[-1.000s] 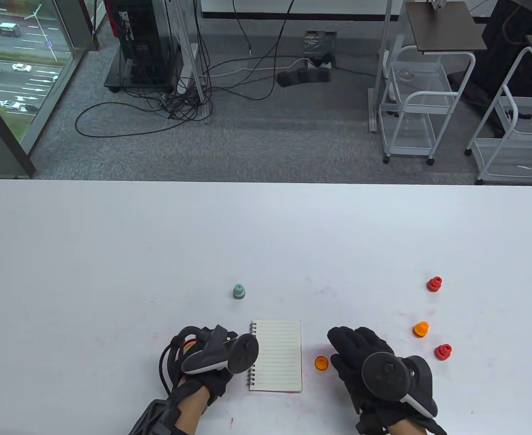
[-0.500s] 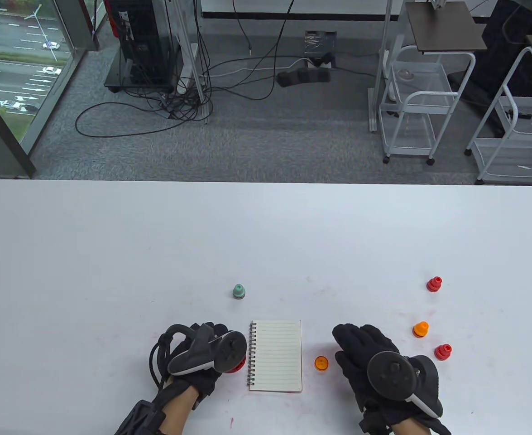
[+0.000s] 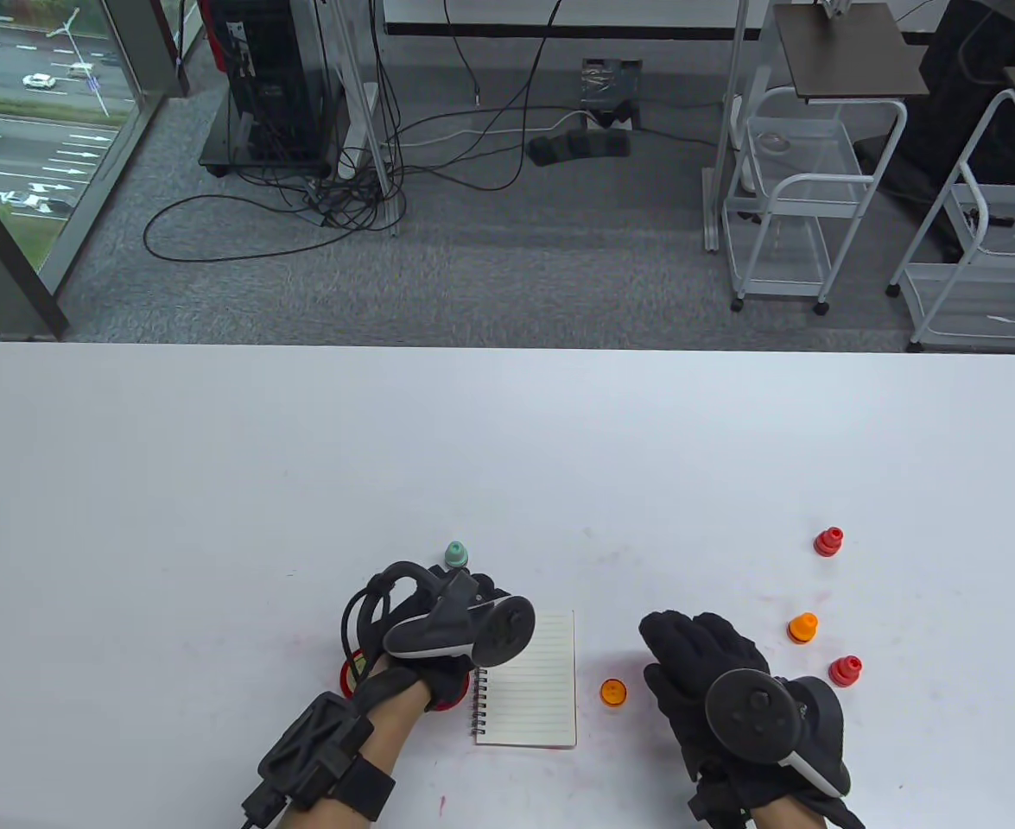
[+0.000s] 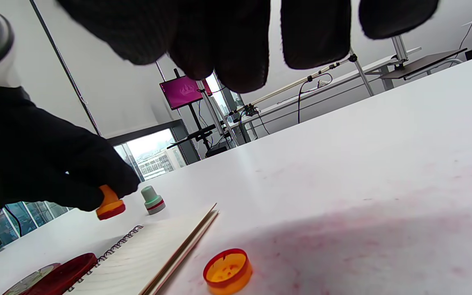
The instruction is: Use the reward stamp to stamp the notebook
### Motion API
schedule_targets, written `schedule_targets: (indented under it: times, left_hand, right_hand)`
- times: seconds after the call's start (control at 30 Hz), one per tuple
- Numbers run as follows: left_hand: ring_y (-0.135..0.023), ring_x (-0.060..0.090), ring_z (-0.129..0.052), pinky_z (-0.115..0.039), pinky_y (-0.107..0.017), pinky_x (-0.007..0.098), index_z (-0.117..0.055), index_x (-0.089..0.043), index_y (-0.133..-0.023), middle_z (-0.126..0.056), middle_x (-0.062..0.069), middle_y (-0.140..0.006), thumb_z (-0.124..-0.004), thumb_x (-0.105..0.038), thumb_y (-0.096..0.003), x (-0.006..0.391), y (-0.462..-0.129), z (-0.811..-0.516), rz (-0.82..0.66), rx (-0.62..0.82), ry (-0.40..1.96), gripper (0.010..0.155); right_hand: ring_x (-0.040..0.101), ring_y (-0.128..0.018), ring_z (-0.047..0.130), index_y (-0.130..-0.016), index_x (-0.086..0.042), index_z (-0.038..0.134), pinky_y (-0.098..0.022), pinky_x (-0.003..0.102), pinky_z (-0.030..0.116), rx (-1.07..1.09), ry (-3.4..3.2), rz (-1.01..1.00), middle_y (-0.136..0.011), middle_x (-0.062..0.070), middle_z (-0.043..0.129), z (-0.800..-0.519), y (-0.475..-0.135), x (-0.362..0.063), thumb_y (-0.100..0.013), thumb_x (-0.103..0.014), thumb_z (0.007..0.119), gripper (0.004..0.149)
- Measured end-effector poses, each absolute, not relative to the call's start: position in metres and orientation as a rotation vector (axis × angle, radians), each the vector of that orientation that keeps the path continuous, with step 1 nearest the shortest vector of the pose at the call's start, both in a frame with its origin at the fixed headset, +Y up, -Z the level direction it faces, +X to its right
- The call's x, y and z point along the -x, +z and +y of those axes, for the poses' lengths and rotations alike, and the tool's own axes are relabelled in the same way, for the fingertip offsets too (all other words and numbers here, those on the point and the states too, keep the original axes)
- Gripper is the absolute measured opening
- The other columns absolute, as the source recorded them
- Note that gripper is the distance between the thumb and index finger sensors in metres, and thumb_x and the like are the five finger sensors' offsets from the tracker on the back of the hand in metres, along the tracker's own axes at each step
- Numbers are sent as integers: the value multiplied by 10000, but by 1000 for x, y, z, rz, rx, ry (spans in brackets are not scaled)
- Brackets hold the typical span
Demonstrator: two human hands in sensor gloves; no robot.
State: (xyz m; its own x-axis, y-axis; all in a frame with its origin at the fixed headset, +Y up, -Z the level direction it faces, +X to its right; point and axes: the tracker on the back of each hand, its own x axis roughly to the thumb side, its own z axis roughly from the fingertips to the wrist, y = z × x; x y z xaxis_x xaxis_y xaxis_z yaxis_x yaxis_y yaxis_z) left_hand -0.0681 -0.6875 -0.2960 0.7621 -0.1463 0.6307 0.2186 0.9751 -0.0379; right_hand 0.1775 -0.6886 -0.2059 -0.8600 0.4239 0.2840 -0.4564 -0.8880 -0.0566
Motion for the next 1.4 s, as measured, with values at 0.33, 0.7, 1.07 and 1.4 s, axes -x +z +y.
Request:
schedule_targets:
  times: [0.33,0.7,1.07,1.4]
  left_hand:
    - [-622,224,-1039,-881,-528,438,-901,-212,-885,-992,85,-831,-892,-314,-395,50,-308,-706,-715,140,-314,500]
    - [-602,204,-1045,-889,-524,418,-926,-244,-842,-1005,48,-804,-897,-321,-377,44,-309,-714,-726,131,-296,473]
    - [-523,154,-1103,-947,-500,364,-1005,-291,-718,-1075,-7,-702,-956,-359,-279,19,-340,-708,-691,377,-373,447]
    - [-511,140,-1100,-945,-499,354,-1009,-310,-699,-1078,-25,-681,-966,-385,-250,16,-363,-711,-618,548,-334,456]
  right_hand:
    - [553,-909,709,-979,-202,721,-620,736,617,-391,2630,-173,-1028,126,801,-686,-207,-177,-480,-376,730,529]
    - [550,-913,708,-978,-207,723,-619,733,623,-441,2628,-165,-1029,118,802,-684,-205,-173,-482,-380,726,525]
    - [554,-914,706,-979,-208,723,-619,735,623,-458,2634,-134,-1031,122,800,-685,-205,-171,-483,-381,724,525]
    - [551,-914,709,-975,-211,725,-620,734,625,-483,2614,-117,-1030,114,801,-683,-204,-173,-483,-380,722,520]
